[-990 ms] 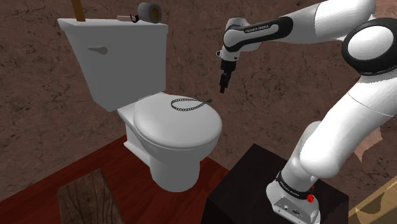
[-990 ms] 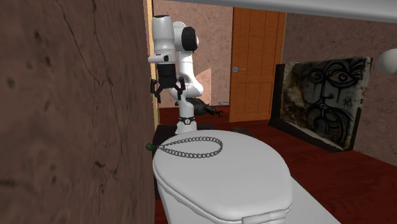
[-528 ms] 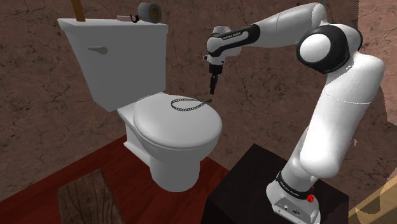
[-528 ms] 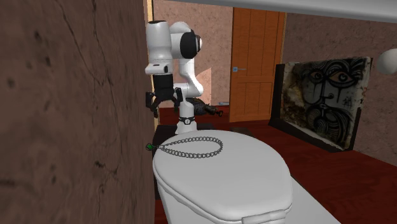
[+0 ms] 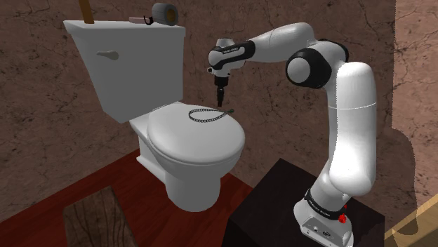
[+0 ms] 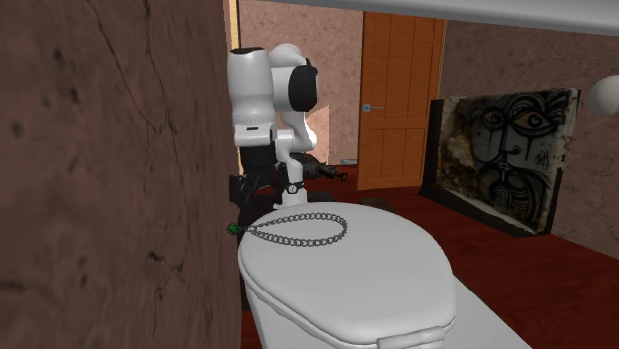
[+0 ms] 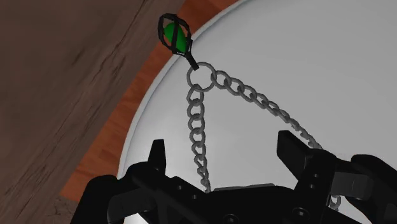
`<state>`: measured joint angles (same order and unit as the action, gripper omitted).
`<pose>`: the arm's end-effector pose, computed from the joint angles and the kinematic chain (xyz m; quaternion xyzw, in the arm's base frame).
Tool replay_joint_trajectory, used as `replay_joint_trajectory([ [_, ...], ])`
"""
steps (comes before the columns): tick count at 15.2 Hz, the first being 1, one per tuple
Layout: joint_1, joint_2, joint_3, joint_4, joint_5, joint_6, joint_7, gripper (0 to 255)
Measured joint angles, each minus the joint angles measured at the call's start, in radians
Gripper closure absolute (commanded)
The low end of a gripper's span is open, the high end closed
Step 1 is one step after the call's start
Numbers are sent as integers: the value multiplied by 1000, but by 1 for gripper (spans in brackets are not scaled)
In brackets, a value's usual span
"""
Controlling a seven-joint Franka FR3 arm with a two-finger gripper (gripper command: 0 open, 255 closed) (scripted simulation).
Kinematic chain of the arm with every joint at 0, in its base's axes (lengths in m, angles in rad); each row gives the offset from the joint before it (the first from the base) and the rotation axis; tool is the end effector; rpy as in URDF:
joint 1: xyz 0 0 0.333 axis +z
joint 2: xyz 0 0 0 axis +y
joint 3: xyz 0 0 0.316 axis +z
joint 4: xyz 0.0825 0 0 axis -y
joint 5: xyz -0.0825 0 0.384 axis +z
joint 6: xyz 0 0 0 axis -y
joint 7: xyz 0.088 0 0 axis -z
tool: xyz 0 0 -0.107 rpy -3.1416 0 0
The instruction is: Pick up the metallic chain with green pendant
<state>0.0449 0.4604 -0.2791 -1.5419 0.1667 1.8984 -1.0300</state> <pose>0.6633 -0.1195 0.3877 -0.9281 -0.3695 0.0248 0.0377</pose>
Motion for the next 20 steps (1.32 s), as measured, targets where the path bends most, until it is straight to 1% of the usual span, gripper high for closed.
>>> replay_joint_trajectory([
  [1,-6,41,9,46,6,-6,-21,0],
  [2,-8,60,14,61,9,-4,-30,0],
  [9,-13,115,25,53,22,58,-49,0],
  [10,-12,115,25,48,22,64,-50,255],
  [20,-12,110,26,48,24,70,-52,255],
])
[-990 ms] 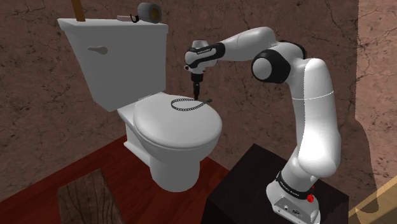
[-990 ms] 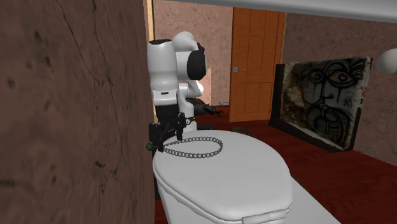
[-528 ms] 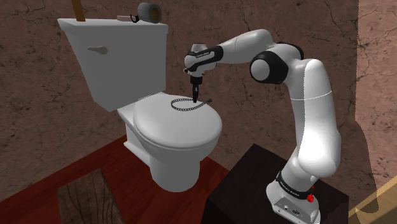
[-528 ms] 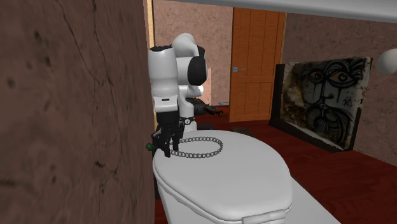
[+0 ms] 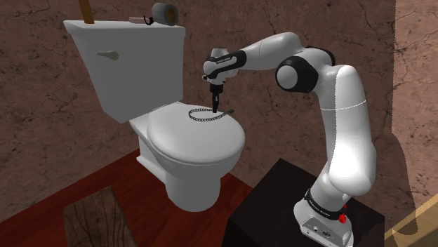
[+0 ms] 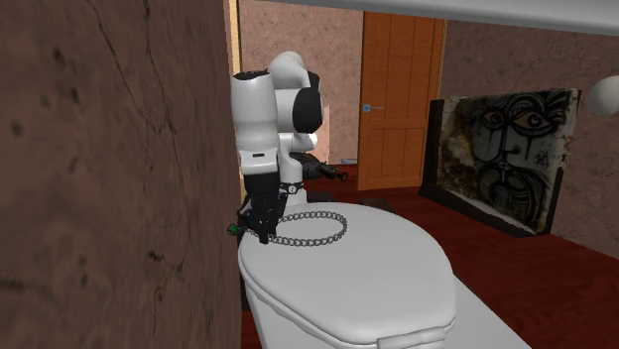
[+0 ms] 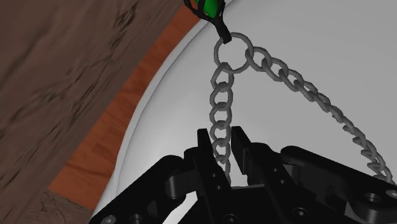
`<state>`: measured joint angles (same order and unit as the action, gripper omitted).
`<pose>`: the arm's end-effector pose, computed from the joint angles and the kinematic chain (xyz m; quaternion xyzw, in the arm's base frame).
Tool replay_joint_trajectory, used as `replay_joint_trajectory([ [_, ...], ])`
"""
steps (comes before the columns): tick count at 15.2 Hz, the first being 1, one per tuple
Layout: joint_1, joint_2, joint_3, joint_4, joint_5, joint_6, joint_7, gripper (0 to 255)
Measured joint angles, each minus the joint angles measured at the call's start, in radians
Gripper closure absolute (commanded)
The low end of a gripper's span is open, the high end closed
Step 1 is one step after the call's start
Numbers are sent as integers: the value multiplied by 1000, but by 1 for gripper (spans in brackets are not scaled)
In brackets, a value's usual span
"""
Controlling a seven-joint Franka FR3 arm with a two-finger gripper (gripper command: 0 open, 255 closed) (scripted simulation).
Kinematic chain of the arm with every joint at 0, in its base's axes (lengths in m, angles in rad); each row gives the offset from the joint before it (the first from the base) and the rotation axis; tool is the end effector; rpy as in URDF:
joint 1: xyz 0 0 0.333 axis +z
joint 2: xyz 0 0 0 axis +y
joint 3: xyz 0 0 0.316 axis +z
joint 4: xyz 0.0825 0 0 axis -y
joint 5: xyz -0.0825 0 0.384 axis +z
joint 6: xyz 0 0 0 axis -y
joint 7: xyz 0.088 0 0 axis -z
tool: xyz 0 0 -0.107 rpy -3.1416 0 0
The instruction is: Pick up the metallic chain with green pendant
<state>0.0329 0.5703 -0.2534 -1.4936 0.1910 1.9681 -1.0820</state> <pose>0.6862 -0.1125 0.3399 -0.9175 -0.3955 0.0193 0.0373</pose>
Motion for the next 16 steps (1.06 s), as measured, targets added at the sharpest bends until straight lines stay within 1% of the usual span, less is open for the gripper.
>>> replay_joint_trajectory([
  [5,0,-12,-4,19,-7,-41,6,255],
  [16,-1,-52,-11,103,-21,-163,19,255],
])
